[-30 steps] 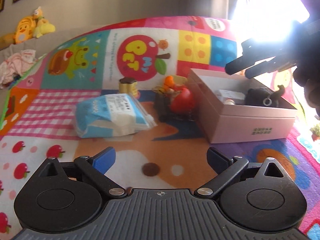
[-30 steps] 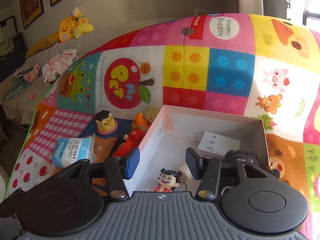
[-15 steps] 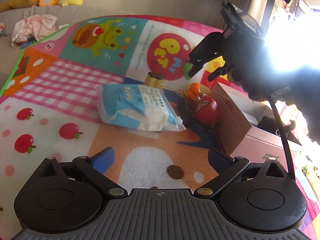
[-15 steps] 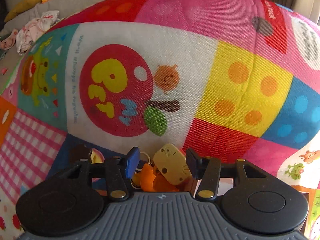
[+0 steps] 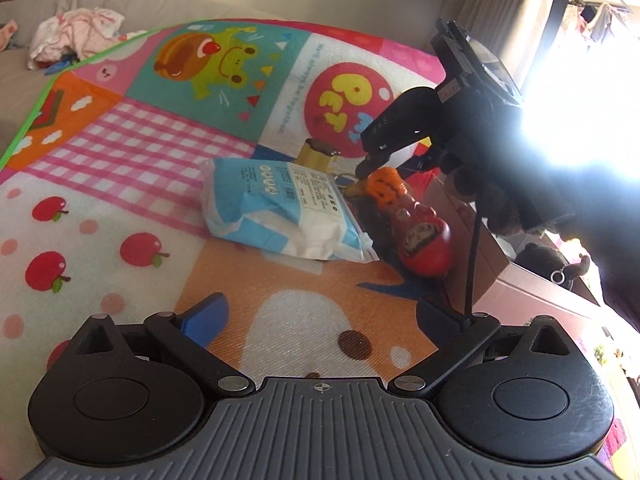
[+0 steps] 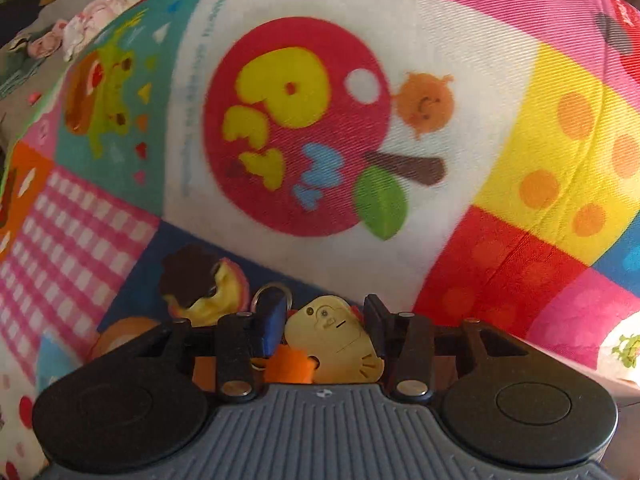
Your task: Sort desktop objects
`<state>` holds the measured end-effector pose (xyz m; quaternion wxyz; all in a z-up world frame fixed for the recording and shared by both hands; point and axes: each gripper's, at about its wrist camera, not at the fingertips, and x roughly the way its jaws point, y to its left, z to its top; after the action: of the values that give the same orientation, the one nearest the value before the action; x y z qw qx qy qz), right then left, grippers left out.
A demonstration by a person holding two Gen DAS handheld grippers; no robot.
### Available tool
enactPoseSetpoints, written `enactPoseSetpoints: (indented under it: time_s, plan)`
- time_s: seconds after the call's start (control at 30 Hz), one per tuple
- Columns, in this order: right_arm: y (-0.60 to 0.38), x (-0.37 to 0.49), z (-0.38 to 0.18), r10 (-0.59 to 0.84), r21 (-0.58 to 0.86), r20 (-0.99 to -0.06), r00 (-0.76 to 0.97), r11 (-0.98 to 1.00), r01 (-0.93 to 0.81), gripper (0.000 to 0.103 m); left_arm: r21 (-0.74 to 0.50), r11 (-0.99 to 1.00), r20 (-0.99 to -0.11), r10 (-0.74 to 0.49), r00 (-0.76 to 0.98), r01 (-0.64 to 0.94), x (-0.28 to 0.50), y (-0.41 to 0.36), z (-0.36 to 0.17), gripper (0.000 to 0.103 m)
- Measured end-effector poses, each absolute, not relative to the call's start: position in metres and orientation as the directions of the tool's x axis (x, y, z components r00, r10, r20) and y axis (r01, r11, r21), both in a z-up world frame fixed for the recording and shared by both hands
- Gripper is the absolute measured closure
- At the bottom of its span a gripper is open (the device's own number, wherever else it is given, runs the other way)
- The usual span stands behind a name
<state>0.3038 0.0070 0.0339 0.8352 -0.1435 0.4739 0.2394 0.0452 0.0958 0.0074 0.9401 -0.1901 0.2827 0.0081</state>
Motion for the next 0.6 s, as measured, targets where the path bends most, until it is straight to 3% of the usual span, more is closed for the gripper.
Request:
enactPoseSetpoints:
  time_s: [0.27,0.33,0.37,0.6]
  plan:
    - [-0.024,0.207,0.056,0.386,0.077,-0.856,0.343,0.753,-0.653,0.066,-0.307,0.95,-0.527,-0.118,0.842,-0.059,0.042,0.084,0.009,0.0]
    - [-0.042,0.191,0.074,0.443,0.104,-0.82,0.363,0.74,-0.665,0.09,-0.277,0.961,-0.531,-0.156,0.833,0.004,0.04,0.075,0.01,0.0]
    - [-0.049,0.187,0.082,0.468,0.122,-0.802,0.371,0.737,-0.665,0.095,-0.264,0.964,-0.53,-0.178,0.829,0.038,0.038,0.071,0.01,0.0]
    - [-0.104,0.143,0.097,0.534,0.131,-0.72,0.443,0.732,-0.669,0.095,-0.226,0.961,-0.531,-0.258,0.807,0.158,0.022,0.052,0.008,0.0]
